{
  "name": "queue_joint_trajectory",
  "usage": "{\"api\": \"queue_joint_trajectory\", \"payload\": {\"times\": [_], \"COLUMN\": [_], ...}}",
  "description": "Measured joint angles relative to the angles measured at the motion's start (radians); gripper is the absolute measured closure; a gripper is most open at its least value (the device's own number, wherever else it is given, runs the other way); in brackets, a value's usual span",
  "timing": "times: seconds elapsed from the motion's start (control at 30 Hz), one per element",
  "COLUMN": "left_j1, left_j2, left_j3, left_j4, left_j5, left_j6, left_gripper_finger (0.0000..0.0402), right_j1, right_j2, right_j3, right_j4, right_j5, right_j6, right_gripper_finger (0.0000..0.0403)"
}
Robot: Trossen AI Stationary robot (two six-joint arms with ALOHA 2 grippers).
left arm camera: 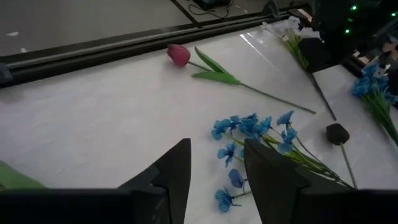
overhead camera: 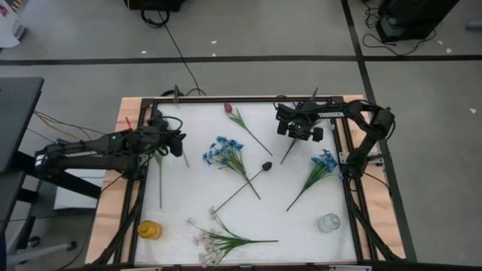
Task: Sort flowers into vase by color
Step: Put the top white flowers into the transparent vase
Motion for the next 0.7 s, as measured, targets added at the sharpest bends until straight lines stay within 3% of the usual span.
{"api": "queue_joint_trajectory", "payload": {"times": [0.3,0.7], "left_j1": [0.000,0.000], "left_j2": [0.012,0.012], "left_j3": [0.000,0.000], "left_j4": [-0.001,-0.001], "left_j5": [0.000,0.000], "left_j6": [-0.024,-0.020], "left_gripper_finger": [0.0249,0.0249], "right_j1": [0.023,0.081], "right_j2": [-0.021,-0.038], "right_j3": [-0.006,-0.008], "right_j4": [0.026,0.030], "right_j5": [0.030,0.068], "right_j6": [-0.065,-0.120], "right_gripper_finger": [0.0391,0.0398]}}
